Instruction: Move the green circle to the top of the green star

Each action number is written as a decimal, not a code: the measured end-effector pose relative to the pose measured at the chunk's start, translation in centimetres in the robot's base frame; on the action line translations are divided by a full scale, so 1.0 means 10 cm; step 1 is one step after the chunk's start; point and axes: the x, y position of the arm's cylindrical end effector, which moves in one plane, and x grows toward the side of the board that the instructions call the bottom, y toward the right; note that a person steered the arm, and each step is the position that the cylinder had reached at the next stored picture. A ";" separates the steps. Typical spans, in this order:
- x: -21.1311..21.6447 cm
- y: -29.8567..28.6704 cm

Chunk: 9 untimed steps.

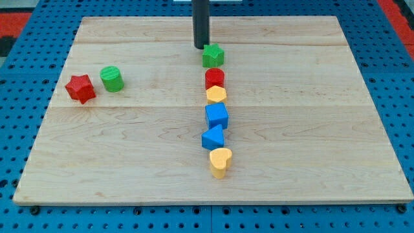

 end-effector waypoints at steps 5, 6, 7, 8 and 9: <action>-0.13 -1.55; -0.04 -2.36; 0.32 -2.82; 0.81 -2.74; 1.15 -2.50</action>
